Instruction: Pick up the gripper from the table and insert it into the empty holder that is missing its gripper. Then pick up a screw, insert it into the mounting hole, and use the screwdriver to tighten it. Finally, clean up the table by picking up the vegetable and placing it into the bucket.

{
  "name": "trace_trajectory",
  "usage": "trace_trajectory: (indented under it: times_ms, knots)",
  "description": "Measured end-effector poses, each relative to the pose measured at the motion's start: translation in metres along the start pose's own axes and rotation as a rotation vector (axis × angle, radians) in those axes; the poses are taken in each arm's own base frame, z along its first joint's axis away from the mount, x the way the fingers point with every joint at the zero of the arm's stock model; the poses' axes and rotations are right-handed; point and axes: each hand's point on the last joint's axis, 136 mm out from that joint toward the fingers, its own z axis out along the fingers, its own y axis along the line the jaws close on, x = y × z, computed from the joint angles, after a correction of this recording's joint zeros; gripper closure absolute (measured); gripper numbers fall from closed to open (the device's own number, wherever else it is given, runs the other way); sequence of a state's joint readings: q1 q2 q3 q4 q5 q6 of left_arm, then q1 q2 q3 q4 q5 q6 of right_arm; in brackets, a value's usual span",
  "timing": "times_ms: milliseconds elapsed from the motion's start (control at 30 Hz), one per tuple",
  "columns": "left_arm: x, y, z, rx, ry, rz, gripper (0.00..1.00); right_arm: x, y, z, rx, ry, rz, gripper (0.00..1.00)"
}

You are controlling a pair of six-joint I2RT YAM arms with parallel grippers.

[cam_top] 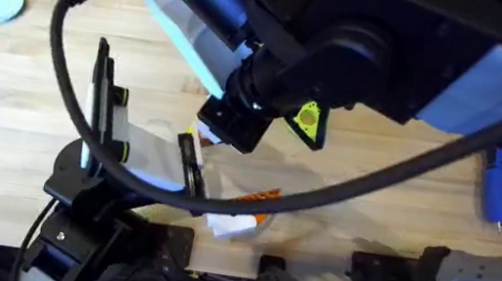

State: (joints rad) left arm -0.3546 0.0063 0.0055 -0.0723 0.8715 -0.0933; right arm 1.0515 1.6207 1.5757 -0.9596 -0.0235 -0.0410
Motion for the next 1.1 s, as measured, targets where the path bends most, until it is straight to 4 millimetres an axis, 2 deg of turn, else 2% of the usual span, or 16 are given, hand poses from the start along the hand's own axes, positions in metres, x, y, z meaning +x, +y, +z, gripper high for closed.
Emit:
trace_trajectory:
  times_ms: [33,300,400,433,500,633,767,933,1100]
  knots:
    - [0.0,0.0,0.0,0.0,0.0,-0.001,0.008,0.0,0.0,0.0,0.0,0.0,0.001,0.994]
    - [0.0,0.0,0.0,0.001,0.0,0.003,0.008,-0.001,-0.001,0.0,0.006,-0.004,0.012,0.535]
    - [0.0,0.0,0.0,0.0,0.0,0.003,0.008,-0.003,-0.008,0.0,0.029,-0.014,0.017,0.317]
    - [0.0,0.0,0.0,-0.001,0.0,0.002,0.008,-0.004,-0.01,-0.001,0.037,-0.018,0.022,0.217]
    - [0.0,0.0,0.0,-0.002,0.0,0.0,0.008,-0.006,-0.015,-0.002,0.054,-0.027,0.024,0.095]
    - [0.0,0.0,0.0,0.0,0.0,0.004,0.008,-0.011,-0.014,-0.008,0.046,-0.059,0.026,0.072]
    - [0.0,0.0,0.0,0.001,0.0,0.007,0.009,-0.014,-0.019,-0.023,0.039,-0.097,0.043,0.07]
    - [0.0,0.0,0.0,0.001,0.0,0.008,0.008,-0.012,-0.05,-0.063,0.086,-0.184,0.115,0.067]
    - [0.0,0.0,0.0,0.001,0.0,0.008,0.008,0.015,-0.074,-0.109,0.143,-0.212,0.195,0.064]
